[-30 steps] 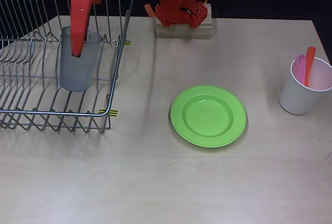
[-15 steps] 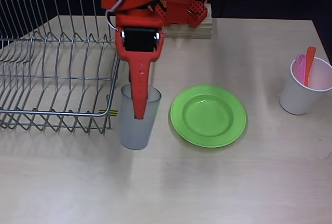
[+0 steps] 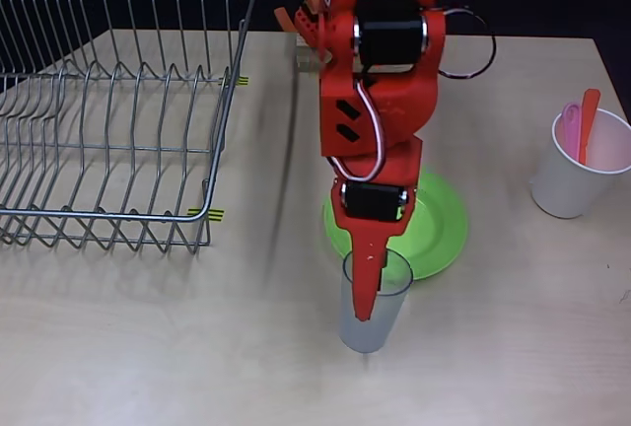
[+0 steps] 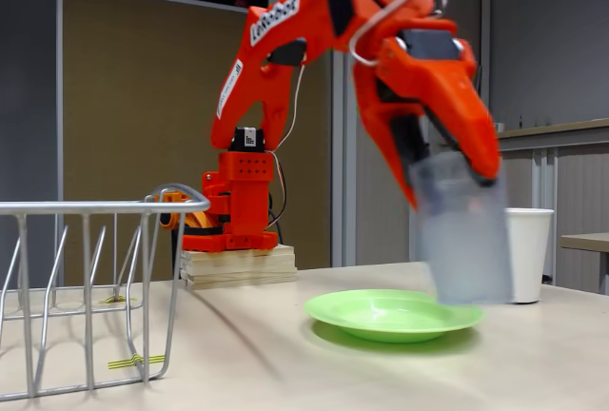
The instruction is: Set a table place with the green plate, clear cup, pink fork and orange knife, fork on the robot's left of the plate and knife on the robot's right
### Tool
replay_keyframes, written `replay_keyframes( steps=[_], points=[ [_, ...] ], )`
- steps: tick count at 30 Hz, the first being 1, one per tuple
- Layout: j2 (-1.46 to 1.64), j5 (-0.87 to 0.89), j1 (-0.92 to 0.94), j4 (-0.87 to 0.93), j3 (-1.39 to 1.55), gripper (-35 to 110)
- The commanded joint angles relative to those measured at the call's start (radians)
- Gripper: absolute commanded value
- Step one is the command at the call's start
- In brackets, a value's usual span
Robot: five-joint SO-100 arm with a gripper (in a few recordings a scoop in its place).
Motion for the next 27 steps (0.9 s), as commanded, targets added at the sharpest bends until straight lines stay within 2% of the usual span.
replay_keyframes(
  steps=[1, 11, 27],
  points=[
    [-0.005, 0.083, -0.054, 0.005, -0.06, 27],
    [-0.114, 0.198, -0.107, 0.067, -0.149, 27],
    [-0.179, 0.253, -0.129, 0.041, -0.176, 28]
  ],
)
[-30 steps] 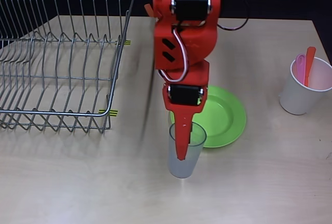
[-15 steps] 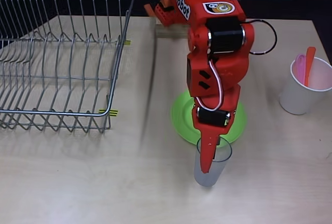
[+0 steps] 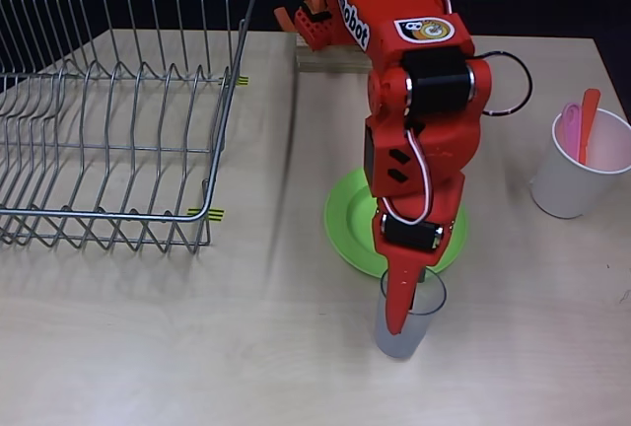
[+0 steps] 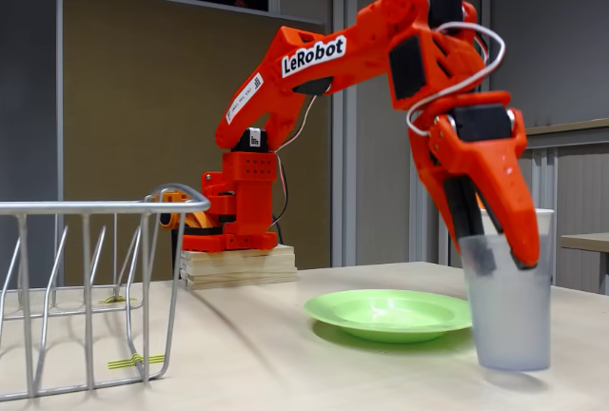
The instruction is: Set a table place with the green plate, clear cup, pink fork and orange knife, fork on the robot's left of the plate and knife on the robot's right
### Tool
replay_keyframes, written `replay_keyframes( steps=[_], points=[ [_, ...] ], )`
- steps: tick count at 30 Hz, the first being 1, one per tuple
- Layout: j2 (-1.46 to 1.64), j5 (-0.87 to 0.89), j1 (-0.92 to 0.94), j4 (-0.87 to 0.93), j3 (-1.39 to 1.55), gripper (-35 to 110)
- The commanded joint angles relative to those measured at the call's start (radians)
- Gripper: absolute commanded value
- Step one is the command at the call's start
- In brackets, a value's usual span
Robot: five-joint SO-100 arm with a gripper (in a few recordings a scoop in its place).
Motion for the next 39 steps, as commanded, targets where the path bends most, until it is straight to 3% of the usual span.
replay_keyframes(
  steps=[1, 39],
  points=[
    [0.015, 0.043, -0.029, 0.005, -0.029, 29],
    [0.064, 0.058, -0.038, 0.063, -0.028, 54]
  ],
)
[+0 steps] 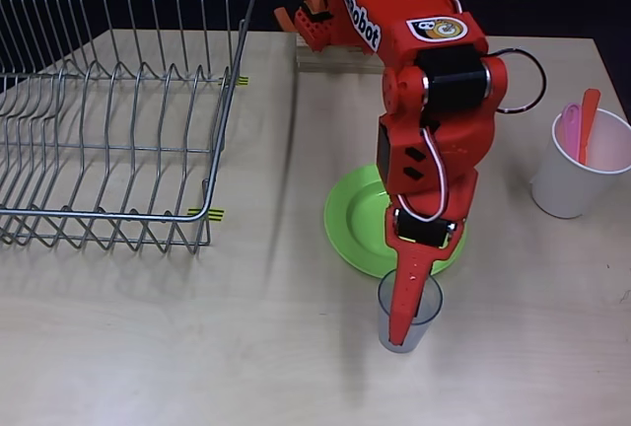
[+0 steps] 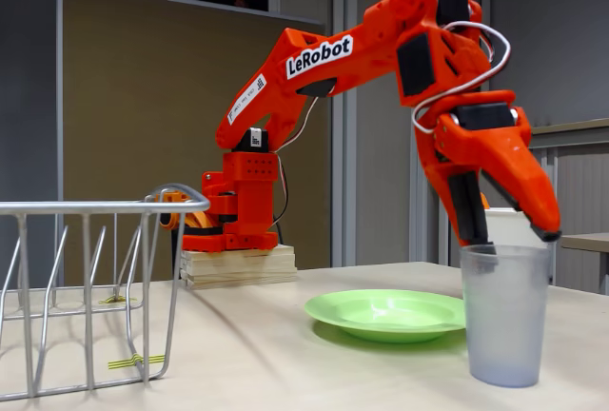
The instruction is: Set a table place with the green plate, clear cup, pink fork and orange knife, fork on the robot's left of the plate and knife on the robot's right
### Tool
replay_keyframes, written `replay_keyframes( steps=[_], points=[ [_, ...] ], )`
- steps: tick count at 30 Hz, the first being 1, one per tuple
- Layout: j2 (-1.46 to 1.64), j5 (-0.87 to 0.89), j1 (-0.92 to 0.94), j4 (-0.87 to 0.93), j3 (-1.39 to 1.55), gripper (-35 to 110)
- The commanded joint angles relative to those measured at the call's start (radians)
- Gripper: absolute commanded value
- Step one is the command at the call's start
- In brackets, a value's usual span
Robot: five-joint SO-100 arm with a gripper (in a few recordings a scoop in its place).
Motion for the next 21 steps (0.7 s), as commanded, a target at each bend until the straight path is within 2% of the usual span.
replay_keyframes(
  steps=[1, 7, 13, 21],
  points=[
    [0.084, 0.012, -0.012, 0.009, 0.02, 55],
    [0.206, 0.052, -0.021, 0.011, 0.169, 62],
    [0.403, 0.058, -0.029, 0.091, 0.353, 69],
    [0.618, 0.046, -0.135, 0.209, 0.541, 61]
  ],
)
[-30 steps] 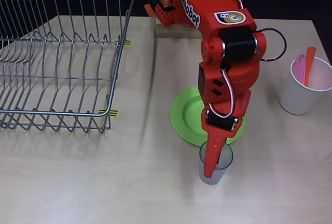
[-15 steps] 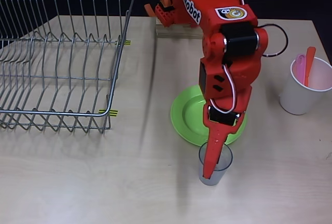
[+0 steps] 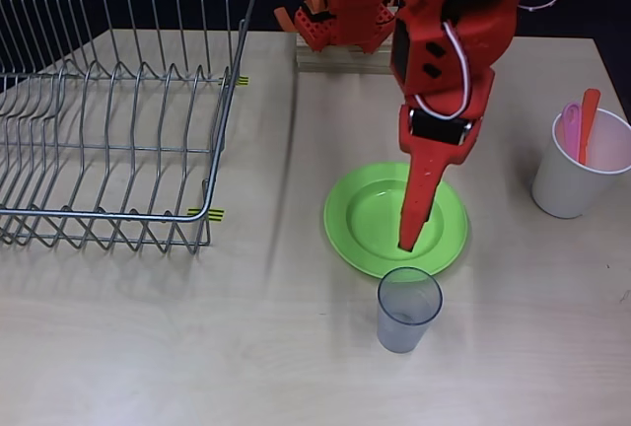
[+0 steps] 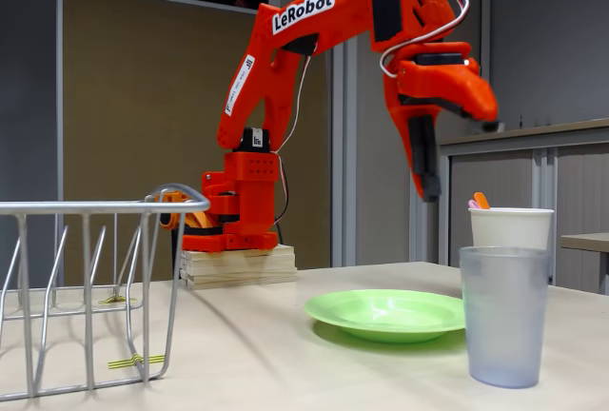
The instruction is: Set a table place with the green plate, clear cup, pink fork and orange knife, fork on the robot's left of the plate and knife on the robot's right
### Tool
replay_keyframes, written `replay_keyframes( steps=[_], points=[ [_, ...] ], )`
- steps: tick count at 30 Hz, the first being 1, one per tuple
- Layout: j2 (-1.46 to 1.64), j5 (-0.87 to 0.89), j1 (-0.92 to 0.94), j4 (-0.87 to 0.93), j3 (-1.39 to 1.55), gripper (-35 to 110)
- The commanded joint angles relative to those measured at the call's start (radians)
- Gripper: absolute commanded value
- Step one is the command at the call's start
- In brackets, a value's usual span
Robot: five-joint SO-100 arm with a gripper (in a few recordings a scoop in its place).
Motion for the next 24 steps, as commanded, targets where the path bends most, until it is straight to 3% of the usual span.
replay_keyframes(
  steps=[1, 13, 24],
  points=[
    [0.129, -0.002, -0.083, 0.091, 0.041, 59],
    [0.282, 0.037, -0.344, 0.11, 0.158, 40],
    [0.189, 0.166, -0.589, 0.031, 0.164, 38]
  ],
)
